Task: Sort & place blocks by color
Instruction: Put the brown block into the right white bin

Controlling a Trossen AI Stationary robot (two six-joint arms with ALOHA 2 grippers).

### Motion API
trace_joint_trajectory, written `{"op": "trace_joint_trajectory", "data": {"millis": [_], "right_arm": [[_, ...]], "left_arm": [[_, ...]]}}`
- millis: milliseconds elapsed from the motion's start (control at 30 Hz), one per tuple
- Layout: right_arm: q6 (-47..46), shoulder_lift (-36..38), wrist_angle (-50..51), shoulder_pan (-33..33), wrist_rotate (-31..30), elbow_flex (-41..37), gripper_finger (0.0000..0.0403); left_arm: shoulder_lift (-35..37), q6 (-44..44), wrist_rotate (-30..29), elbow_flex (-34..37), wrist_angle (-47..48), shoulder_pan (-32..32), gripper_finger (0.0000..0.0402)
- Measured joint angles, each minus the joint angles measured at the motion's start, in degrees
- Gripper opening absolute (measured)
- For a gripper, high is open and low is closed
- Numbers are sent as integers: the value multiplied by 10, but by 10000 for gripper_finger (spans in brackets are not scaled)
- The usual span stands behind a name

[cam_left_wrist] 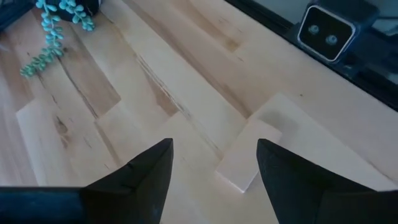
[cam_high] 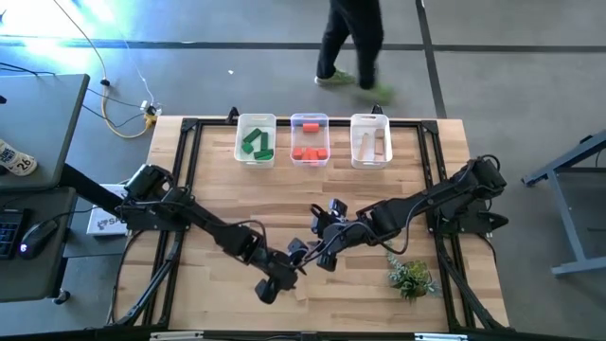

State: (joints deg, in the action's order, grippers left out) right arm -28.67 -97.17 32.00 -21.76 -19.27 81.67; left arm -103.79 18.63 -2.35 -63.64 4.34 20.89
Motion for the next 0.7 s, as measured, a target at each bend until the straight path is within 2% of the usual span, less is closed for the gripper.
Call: {"op": "trace_joint_trajectory", "data": {"millis": [433,700], "right_arm": [[0,0,0,0,2,0,193],[-1,0,1,0,2,0,193]], "left_arm": [[-16,-14,47,0,-21,2,227],[-45,15,46,1,-28,3,227]]}}
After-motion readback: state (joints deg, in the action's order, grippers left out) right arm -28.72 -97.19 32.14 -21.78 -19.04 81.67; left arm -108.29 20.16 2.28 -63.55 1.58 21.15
